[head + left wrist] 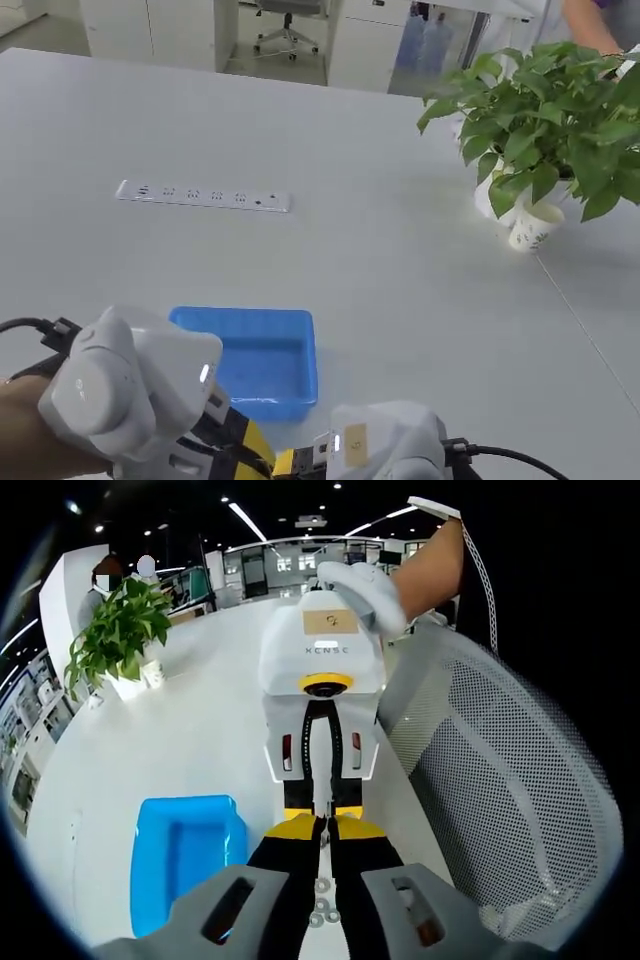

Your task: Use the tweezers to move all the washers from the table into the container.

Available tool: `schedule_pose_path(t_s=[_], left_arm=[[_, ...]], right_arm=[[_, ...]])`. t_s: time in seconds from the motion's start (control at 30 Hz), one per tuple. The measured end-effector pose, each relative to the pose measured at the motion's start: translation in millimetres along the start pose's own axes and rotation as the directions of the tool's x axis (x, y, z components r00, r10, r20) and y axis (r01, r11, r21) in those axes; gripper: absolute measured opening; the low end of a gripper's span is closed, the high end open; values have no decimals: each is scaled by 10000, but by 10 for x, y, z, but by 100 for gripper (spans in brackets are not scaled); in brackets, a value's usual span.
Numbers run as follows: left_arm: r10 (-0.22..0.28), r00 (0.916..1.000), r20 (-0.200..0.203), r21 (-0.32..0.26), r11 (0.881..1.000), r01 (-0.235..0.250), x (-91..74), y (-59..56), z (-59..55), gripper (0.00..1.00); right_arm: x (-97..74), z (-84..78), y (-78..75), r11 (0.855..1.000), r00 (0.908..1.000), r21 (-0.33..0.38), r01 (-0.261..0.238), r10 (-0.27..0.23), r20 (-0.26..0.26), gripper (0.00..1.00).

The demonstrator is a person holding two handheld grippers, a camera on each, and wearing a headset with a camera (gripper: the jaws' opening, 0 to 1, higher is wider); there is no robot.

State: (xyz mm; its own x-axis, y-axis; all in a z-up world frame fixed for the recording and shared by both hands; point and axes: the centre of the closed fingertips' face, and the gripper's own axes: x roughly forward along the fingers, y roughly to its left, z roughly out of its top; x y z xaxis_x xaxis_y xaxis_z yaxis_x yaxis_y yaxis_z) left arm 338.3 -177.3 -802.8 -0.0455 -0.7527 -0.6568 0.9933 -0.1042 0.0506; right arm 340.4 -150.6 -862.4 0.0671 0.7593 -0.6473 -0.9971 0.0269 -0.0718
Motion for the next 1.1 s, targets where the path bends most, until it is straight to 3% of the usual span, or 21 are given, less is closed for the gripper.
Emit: schedule_pose_path(t_s=[0.47,1.1], left_arm=[[-65,10000,-29,8,10000,65,39,50,18,7],[-335,9994,-1,201,9992,335,68,37,52,7]], right_arm=[[0,-29,-28,9998,9999,177,96,-98,109,11],[-21,-62,-22,9991,9996,352,255,-257,62,11]])
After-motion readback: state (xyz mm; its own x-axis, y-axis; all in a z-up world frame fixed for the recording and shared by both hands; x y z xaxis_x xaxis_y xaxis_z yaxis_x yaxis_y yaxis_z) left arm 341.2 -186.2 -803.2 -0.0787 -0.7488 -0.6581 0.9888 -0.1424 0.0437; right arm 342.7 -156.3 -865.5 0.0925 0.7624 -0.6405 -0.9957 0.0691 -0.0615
